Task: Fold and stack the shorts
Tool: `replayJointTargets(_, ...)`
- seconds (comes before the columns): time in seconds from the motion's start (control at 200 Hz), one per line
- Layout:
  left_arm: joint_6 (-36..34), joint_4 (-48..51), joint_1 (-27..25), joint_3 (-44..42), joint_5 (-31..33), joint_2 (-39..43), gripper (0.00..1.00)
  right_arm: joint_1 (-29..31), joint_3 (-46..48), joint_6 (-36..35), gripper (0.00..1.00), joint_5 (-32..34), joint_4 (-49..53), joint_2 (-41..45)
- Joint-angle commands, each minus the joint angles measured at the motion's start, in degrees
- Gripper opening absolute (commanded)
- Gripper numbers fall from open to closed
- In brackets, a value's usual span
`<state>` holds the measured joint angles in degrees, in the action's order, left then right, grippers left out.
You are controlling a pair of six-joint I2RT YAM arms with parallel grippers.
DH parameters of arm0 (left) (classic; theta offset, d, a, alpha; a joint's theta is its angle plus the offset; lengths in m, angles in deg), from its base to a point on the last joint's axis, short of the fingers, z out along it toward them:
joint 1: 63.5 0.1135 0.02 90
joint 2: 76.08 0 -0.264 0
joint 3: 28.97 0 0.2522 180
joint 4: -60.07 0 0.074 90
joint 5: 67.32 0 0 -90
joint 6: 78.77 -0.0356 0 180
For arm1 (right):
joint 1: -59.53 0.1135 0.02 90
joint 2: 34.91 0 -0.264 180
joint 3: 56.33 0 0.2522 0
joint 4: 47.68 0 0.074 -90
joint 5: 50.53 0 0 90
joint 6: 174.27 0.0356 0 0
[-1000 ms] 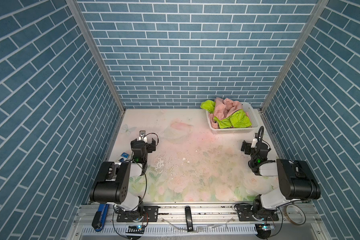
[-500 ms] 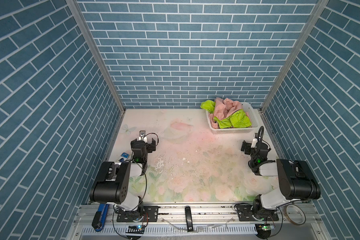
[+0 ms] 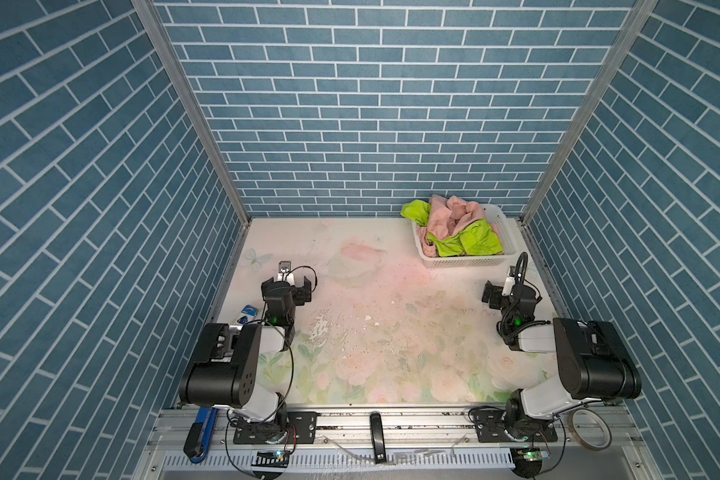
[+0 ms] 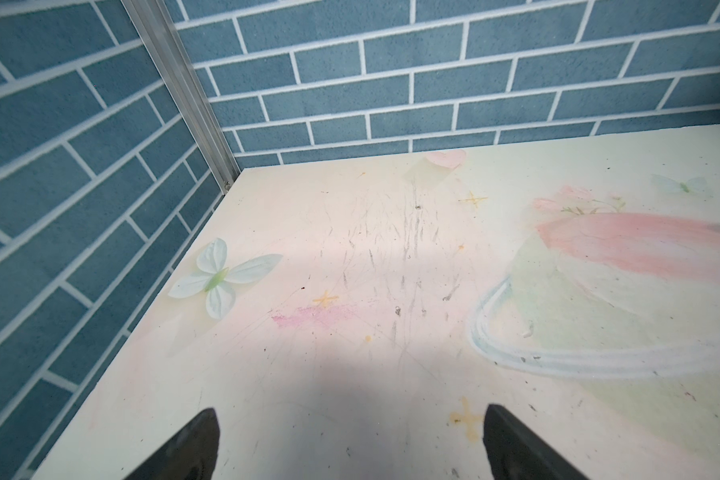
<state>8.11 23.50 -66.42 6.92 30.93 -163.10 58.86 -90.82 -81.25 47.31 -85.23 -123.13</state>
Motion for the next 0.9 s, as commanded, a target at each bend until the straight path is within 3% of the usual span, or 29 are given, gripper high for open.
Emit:
replayJointTargets(0.0,-0.3,0.8,0.2,0.0,-0.3,-0.6,1.00,-0.1,-1.2,0.4,0.99,0.2,0.3,-0.3)
replayJointTargets(0.295,-0.3,0.8,0.2,0.0,-0.3,-0.5,1.00,-0.1,-0.6,0.2,0.97,0.9,-0.9,0.1)
replayJointTargets(0.475,0.6,4.5,0.2,0.3,1.9,3.7,1.00,0.1,1.0,-0.1,0.97,0.6,3.5,8.4)
replayJointTargets(0.585,0.7,7.1,0.1,-0.1,2.9,8.5,1.00,0.7,0.0,2.3,0.95,0.2,14.6,17.2)
replayJointTargets(0.715,3.9,23.8,-0.3,6.1,3.8,17.6,1.00,3.0,-7.8,3.4,0.93,-1.7,35.6,25.6)
replayJointTargets(0.895,12.3,48.9,-3.0,20.6,-2.4,22.5,1.00,8.9,-31.3,-0.6,0.93,-7.8,60.2,18.8)
